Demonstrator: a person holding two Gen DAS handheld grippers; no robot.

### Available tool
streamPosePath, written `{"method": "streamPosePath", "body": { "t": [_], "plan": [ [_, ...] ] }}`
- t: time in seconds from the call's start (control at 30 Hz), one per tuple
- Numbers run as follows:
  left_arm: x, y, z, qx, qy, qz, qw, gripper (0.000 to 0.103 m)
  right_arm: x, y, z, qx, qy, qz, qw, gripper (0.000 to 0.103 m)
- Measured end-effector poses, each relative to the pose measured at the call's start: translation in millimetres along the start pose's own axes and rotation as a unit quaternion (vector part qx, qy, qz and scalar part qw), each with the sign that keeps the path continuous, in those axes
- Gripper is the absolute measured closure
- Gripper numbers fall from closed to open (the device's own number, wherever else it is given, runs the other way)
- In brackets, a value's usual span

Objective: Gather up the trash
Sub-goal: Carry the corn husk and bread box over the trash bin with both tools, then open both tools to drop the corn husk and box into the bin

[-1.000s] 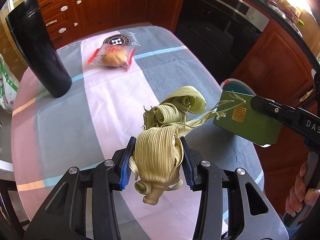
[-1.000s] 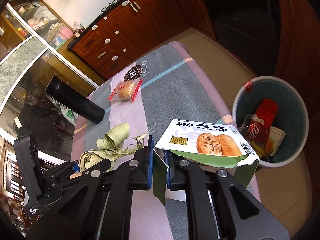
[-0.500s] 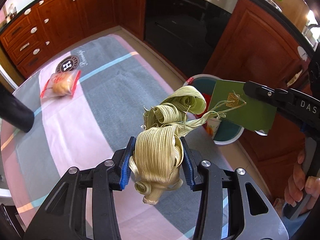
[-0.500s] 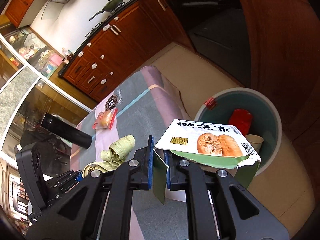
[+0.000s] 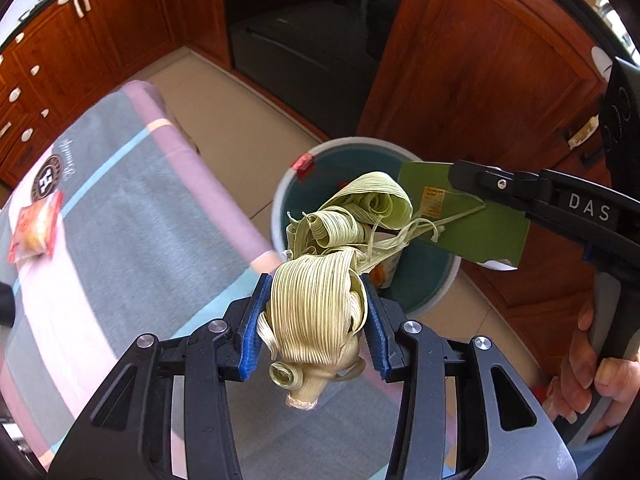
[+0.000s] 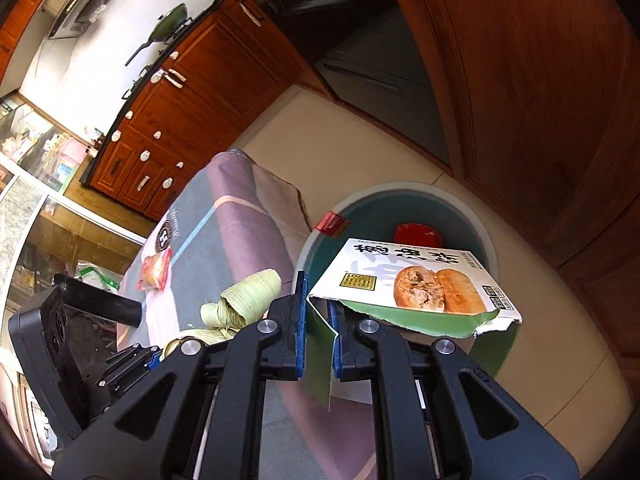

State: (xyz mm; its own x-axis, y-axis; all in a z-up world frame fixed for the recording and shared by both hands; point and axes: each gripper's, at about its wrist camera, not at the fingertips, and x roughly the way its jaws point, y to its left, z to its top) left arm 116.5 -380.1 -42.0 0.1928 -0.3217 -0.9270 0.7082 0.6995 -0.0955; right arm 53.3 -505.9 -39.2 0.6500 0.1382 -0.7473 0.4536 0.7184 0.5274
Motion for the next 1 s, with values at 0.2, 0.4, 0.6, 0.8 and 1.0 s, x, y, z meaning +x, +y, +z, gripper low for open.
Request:
{"method": "streamPosePath", "body": {
  "t": [0.2, 0.4, 0.6, 0.8, 1.0],
  "plan": [
    [33.0, -13.5, 18.6, 0.007, 0.021, -0.007, 0.9997, 0.054, 13.5, -11.0, 18.4, 0.005, -0.001, -0.011, 1.0, 0.087],
    [49.4, -20.3, 29.1, 0.016, 0.024, -0.014, 0.9995, 0.033, 23.0, -19.9, 24.8, 0.011, 0.0, -0.012, 1.0, 0.043],
    [57.2, -17.7, 32.7, 0.015, 0.033, -0.017, 0.9992, 0.026, 33.6, -29.8, 25.9, 0.025, 0.014, -0.012, 1.0, 0.039],
    [55.9, -13.8, 28.4, 0.011, 0.033, -0.022, 0.9992, 0.022, 34.3, -29.0, 25.7, 0.027, 0.019, -0.008, 0.999, 0.039],
    [46.3, -8.0, 23.2, -0.004, 0.023, -0.037, 0.999, 0.017, 40.4, -18.1, 30.2, 0.028, 0.042, -0.007, 0.999, 0.028]
  ]
}}
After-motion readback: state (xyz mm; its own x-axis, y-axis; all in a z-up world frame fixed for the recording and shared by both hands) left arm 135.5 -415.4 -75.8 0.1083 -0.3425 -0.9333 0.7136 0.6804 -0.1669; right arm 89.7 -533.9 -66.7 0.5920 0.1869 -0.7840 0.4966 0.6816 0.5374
